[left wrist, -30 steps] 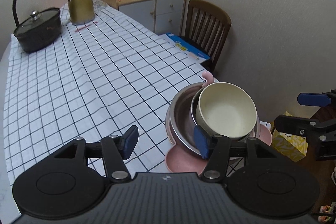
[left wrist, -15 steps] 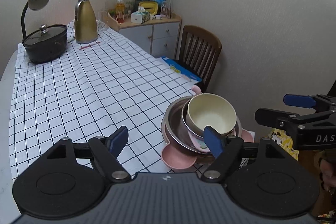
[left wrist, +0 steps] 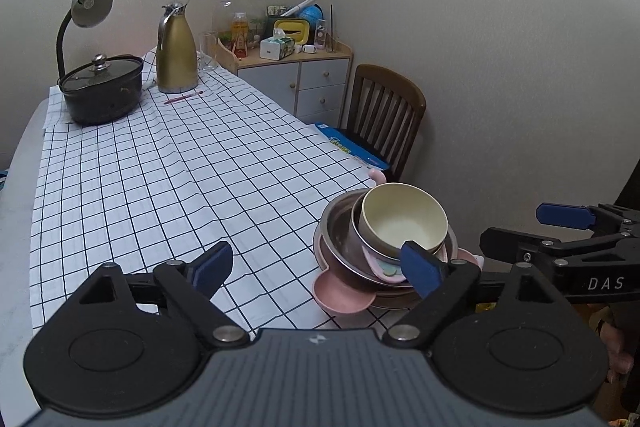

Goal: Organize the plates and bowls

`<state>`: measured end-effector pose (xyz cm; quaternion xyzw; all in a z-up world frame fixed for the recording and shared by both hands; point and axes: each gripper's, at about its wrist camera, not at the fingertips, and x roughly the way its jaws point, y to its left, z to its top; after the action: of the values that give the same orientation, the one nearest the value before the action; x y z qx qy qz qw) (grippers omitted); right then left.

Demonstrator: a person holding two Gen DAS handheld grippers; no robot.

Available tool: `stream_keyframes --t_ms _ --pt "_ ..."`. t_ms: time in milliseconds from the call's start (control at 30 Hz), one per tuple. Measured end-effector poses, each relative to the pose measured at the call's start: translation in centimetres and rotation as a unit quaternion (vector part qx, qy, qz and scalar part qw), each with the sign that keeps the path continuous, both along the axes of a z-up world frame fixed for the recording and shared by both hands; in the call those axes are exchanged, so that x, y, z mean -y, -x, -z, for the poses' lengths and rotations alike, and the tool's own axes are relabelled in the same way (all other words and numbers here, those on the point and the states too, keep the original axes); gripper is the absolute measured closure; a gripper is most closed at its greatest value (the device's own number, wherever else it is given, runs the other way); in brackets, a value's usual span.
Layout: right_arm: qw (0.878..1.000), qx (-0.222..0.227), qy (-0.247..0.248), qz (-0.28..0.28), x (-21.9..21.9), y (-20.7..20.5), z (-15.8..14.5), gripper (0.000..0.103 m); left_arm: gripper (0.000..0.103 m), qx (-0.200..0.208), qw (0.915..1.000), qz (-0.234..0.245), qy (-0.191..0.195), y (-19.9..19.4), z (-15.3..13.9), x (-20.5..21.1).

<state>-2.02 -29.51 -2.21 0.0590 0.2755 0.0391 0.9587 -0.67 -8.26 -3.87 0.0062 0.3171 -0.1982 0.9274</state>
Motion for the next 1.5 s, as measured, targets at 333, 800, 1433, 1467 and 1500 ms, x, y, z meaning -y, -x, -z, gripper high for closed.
stream_keyframes --t_ms 333,800,1433,1467,1500 --pt "1.0 0.006 0.001 0.0 -0.6 1.0 -0.3 0.0 0.012 0.011 0.9998 -0.003 -0.014 1.5 0.0 0.1" --pt "0.998 -0.008 -0.019 0.055 -1.0 2.7 0.4 0.0 0.012 0.009 0.9999 -0.008 -0.007 2.4 -0.2 -0.3" --pt "0.999 0.003 -0.006 0.05 -2.1 3.1 0.1 0.0 0.012 0.014 0.9999 -0.009 -0.004 2.7 0.0 -0.9" --pt "0.999 0.005 -0.005 0.051 -2.2 3.1 0.1 0.0 0.012 0.015 0.9998 -0.008 -0.004 2.8 -0.1 -1.0" --pt "0.999 0.005 -0.005 0.051 -2.2 3.2 0.1 0.0 0.012 0.016 0.9998 -0.007 -0.004 2.9 -0.1 -1.0"
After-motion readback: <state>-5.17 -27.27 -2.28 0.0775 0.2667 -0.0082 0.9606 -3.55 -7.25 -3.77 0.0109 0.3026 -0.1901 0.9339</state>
